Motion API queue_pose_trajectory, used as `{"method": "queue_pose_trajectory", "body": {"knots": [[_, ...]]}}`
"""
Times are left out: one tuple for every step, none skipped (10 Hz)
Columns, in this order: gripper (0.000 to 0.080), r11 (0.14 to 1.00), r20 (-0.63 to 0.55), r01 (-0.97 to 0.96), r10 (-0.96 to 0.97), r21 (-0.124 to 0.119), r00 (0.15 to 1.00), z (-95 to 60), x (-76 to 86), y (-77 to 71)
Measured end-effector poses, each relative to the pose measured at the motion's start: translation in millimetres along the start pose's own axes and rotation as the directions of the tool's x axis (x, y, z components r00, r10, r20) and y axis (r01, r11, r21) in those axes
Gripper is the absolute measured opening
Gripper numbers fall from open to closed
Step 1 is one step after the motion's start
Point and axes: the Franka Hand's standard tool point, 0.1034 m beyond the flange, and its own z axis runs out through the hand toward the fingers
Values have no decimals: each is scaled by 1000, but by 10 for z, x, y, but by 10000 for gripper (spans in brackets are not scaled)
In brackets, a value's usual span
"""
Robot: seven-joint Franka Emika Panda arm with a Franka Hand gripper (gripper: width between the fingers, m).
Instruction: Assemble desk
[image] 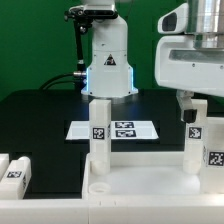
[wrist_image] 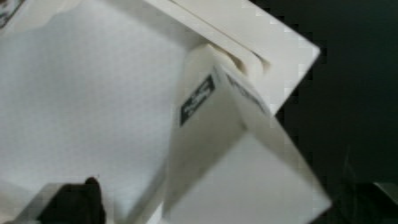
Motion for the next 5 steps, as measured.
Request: {"method": "queue_pose_trajectory", "body": {"knots": [[648, 997, -1, 74, -74, 0, 997, 1, 21, 9], [648, 991, -1, 131, -131, -1, 991, 1, 29, 13], [649, 983, -6, 184, -184, 9, 983, -1, 39, 2], [649, 963, -19, 264, -264, 45, 964, -4, 68, -35], [649, 952, -12, 295, -295, 78, 956, -6, 59, -77]]}}
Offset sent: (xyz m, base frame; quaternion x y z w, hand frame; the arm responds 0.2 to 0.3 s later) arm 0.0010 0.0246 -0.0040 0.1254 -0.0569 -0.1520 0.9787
